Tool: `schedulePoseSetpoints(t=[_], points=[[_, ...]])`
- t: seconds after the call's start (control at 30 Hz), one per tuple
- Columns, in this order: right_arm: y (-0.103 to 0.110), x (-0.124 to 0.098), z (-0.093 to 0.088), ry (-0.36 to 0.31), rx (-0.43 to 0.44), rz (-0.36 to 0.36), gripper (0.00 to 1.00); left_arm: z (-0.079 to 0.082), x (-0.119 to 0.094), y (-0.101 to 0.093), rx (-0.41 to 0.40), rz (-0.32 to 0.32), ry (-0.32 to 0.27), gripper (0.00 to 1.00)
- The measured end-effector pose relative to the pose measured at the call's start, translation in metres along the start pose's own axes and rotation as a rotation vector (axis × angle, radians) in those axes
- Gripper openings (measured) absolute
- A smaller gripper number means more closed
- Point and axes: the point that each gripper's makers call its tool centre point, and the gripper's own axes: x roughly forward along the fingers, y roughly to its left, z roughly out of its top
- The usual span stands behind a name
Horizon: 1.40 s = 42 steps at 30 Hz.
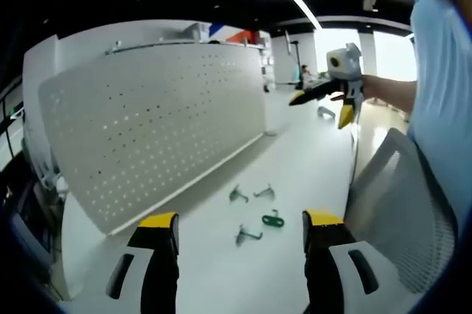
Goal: Insert the hook assembly into the mounting plate slot until the hook locks in place.
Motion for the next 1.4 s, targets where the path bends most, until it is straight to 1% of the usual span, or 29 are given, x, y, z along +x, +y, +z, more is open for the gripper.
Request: schedulePoseSetpoints(t=[0.2, 0.63, 0.83, 0.97, 1.03, 1.17, 1.27, 1.33, 1.4], points=[[-0.002, -0.001, 0.001, 0.001, 0.001, -0.008, 0.96, -0.001, 0.002, 0.002, 0.003, -0.007, 0.006, 0.69], [-0.003, -0.003, -0.002, 0.001, 0.016, -0.023, 0.96, 0.001, 0.009, 0.000, 0.024, -0.033, 0.015, 0.66], [-0.004, -0.002, 0.000, -0.007, 0.017, -0.020, 0.96, 0.001, 0.013, -0.001, 0.038, -0.049, 0.035, 0.64], [-0.009, -0.004, 0.003, -0.019, 0.020, -0.033, 0.95, 0.002, 0.019, 0.000, 0.054, -0.061, 0.040, 0.60], [-0.008, -0.003, 0.002, -0.023, 0.023, -0.035, 0.95, -0.001, 0.024, -0.002, 0.064, -0.073, 0.047, 0.55], [-0.006, -0.001, -0.004, -0.011, 0.027, -0.029, 0.95, -0.009, 0.036, -0.005, 0.079, -0.090, 0.076, 0.54], [-0.005, -0.001, -0.006, -0.019, 0.046, -0.028, 0.95, -0.013, 0.042, -0.007, 0.082, -0.102, 0.081, 0.49], [-0.003, -0.001, -0.008, -0.006, 0.041, -0.022, 0.95, -0.019, 0.049, -0.007, 0.080, -0.113, 0.108, 0.45], [-0.003, -0.002, -0.009, -0.004, 0.043, -0.025, 0.95, -0.024, 0.055, -0.009, 0.092, -0.124, 0.129, 0.44]])
